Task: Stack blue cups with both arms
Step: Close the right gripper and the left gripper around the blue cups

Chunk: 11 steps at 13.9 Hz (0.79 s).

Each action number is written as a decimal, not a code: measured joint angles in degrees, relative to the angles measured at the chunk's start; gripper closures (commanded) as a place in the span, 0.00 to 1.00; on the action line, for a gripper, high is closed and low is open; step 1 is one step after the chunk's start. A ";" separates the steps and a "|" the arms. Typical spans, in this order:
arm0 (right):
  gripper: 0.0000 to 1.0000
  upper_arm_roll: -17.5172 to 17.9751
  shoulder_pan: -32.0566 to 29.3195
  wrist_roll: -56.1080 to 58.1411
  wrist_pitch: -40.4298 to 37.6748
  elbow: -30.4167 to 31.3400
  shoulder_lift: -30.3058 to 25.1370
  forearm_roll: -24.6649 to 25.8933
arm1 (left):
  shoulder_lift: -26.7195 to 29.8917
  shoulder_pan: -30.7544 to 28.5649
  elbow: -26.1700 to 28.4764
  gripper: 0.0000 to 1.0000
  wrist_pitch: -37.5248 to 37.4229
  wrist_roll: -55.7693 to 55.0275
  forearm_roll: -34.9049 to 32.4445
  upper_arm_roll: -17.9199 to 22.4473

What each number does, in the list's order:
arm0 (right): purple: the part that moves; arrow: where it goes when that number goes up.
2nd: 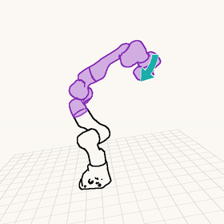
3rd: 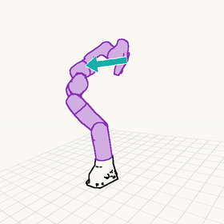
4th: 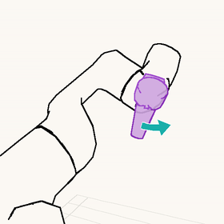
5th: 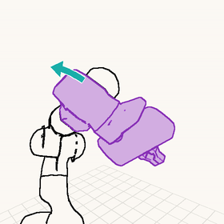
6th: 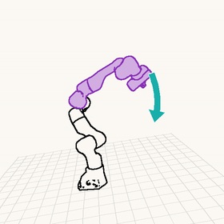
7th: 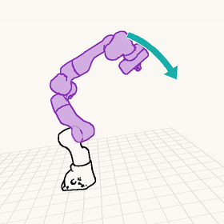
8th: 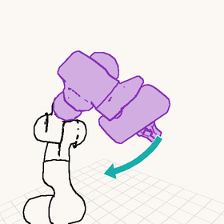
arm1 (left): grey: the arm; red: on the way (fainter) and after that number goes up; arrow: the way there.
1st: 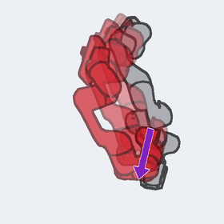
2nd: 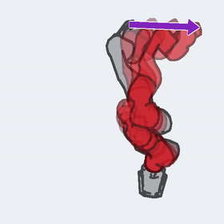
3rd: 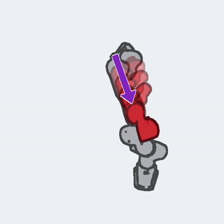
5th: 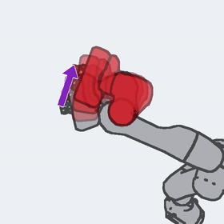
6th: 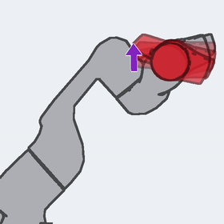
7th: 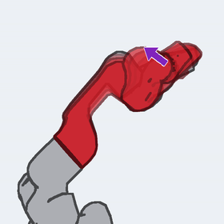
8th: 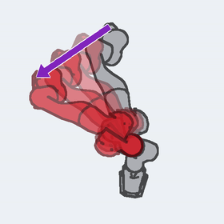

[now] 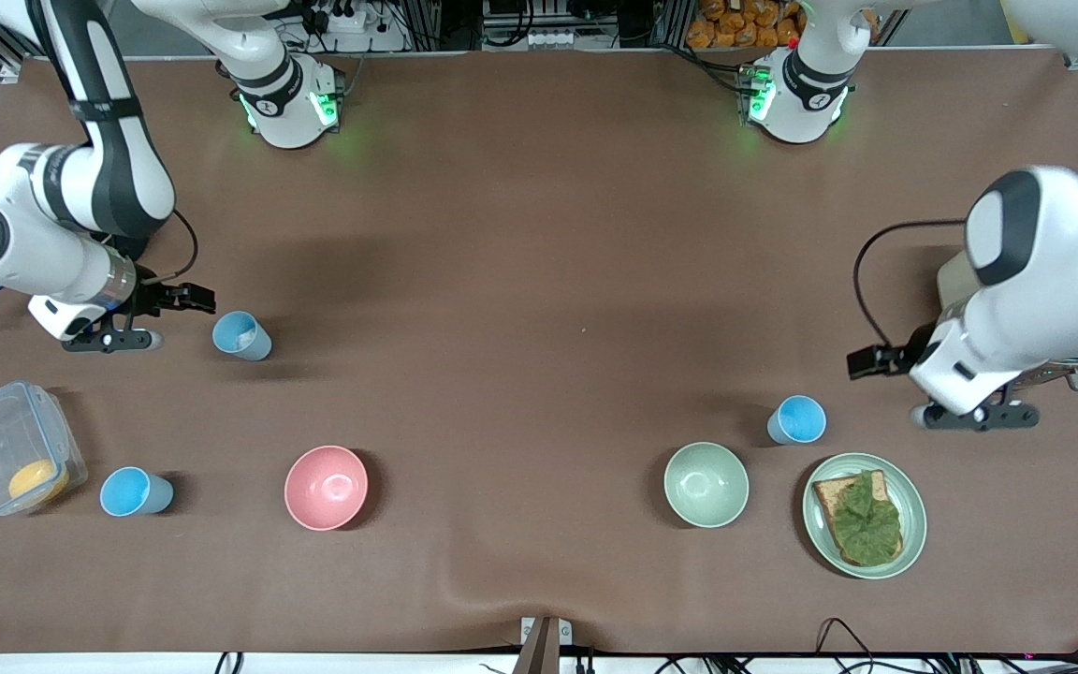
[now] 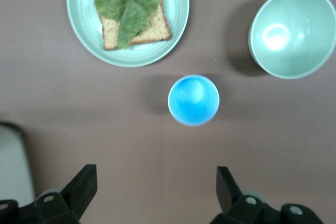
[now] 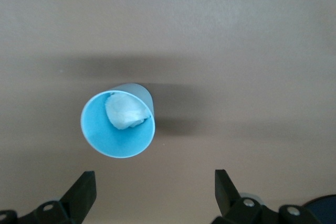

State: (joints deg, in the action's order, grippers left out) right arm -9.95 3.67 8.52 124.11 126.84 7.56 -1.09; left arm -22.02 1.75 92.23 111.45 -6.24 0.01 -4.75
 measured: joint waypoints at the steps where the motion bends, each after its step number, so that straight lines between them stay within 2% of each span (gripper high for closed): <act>1: 0.06 0.05 0.01 0.00 0.44 -0.01 0.71 -0.02 | -1.90 0.00 0.05 0.00 2.32 0.00 0.00 0.00; 4: 0.12 0.09 0.02 0.00 3.17 -0.01 2.54 -0.04 | -6.83 0.05 0.03 0.00 6.87 0.00 0.00 -0.06; 10: 0.28 0.16 0.56 -0.02 6.21 -0.01 5.12 -0.05 | -10.93 0.32 0.01 0.00 9.89 0.00 0.00 -0.15; 11: 0.34 0.16 0.58 -0.02 6.73 -0.01 5.52 -0.05 | -11.58 0.33 0.01 0.00 9.90 0.00 0.00 -0.16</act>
State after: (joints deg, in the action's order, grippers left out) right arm -9.79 4.25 8.50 130.84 126.82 13.08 -1.14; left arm -33.60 2.07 92.24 121.36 -6.24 0.01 -4.90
